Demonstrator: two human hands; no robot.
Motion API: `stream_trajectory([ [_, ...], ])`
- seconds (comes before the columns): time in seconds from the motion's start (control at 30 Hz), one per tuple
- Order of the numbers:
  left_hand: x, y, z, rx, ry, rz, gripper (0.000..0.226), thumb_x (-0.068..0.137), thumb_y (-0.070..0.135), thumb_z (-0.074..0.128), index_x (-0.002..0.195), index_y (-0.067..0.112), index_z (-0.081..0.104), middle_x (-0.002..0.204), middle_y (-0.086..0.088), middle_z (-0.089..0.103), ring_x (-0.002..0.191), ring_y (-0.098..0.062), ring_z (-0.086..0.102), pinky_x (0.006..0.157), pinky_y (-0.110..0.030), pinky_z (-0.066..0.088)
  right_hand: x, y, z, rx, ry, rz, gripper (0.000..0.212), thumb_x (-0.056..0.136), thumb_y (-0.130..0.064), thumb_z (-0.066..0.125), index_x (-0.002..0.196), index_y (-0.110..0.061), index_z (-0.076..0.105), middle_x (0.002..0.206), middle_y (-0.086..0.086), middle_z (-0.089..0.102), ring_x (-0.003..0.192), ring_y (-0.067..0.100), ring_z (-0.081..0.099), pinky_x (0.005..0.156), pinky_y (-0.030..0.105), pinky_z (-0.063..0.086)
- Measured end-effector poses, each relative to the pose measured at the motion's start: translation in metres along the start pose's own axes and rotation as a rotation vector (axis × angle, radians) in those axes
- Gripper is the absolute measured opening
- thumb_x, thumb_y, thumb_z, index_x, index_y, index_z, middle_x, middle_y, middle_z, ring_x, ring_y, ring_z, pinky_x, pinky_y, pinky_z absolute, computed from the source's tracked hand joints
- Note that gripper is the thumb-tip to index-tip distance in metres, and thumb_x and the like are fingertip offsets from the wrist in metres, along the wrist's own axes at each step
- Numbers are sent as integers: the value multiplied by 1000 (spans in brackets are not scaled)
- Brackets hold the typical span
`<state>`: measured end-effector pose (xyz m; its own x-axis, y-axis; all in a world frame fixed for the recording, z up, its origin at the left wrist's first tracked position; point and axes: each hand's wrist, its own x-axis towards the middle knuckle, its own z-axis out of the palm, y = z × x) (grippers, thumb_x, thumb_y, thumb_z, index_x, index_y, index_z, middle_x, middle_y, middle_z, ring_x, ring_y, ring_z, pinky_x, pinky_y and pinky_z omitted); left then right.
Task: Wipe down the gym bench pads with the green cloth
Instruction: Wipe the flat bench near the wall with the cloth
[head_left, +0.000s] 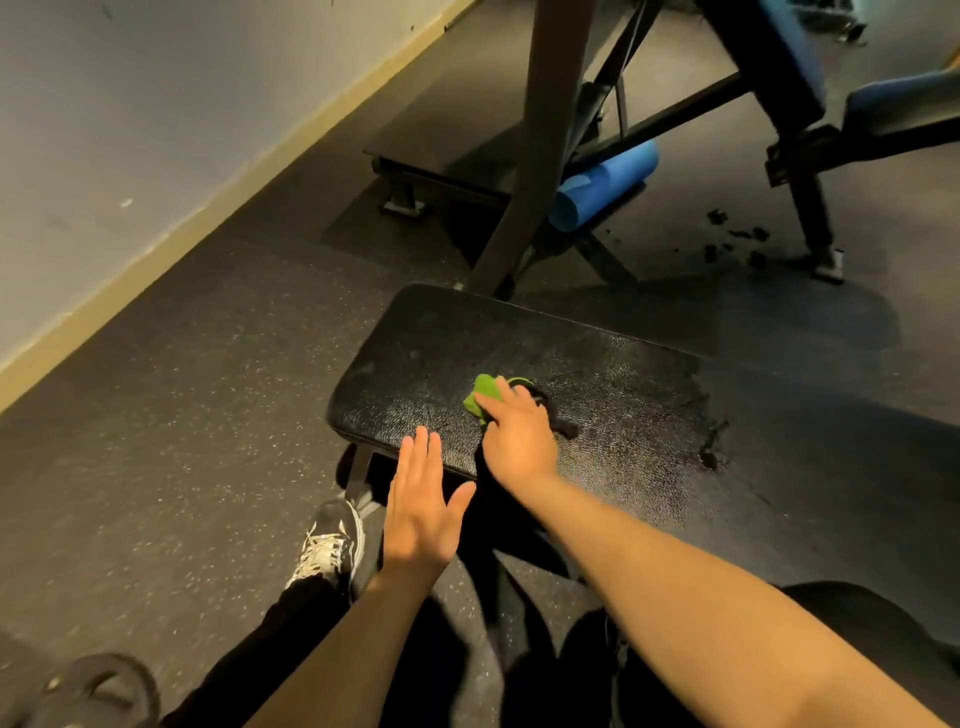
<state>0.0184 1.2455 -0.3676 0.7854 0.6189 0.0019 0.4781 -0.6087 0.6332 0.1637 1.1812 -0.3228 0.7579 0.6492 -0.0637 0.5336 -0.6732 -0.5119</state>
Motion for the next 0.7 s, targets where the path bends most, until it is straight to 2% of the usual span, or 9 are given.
stream_trajectory([
  [0.1,4,-1,1,139,-92,-53,74,100,33,51,159,10,13,166,-2,-2,153,-17,-9,126,-38,3,-13,-16,15,-3,-121,-151,54,92,-7,47,140,-29,54,161,1,28,149,26,19,121,50,15],
  [0.17,0,10,4,315,-112,-19,78,94,29,60,157,3,22,166,-15,10,155,-30,4,125,-45,12,-24,-7,14,-17,-173,-229,59,92,-6,46,145,-30,48,162,1,25,150,26,18,121,51,16],
  [0.27,-16,32,16,362,-133,16,83,81,31,75,150,1,38,159,-19,31,145,-37,32,118,-50,31,-40,26,-2,-101,-190,-273,64,92,-7,46,150,-33,39,164,0,20,150,25,16,120,51,19],
  [0.37,-30,48,28,384,-123,108,77,88,41,68,151,8,39,160,-18,30,143,-37,34,117,-51,33,-65,56,-19,-128,-137,-162,62,95,-10,46,152,-33,34,165,-1,16,151,24,14,122,49,15],
  [0.57,-33,67,27,367,-190,49,74,102,49,42,161,20,8,167,-12,-5,153,-33,0,125,-42,7,-107,125,-52,-260,96,159,58,98,-23,45,153,-35,29,163,2,22,143,31,27,115,45,30],
  [0.7,-34,74,25,326,-214,17,73,103,46,42,161,23,6,167,-11,-10,153,-33,-5,125,-41,6,-109,103,-42,-216,180,348,57,96,-20,47,148,-37,35,163,-4,22,125,31,34,100,40,35],
])
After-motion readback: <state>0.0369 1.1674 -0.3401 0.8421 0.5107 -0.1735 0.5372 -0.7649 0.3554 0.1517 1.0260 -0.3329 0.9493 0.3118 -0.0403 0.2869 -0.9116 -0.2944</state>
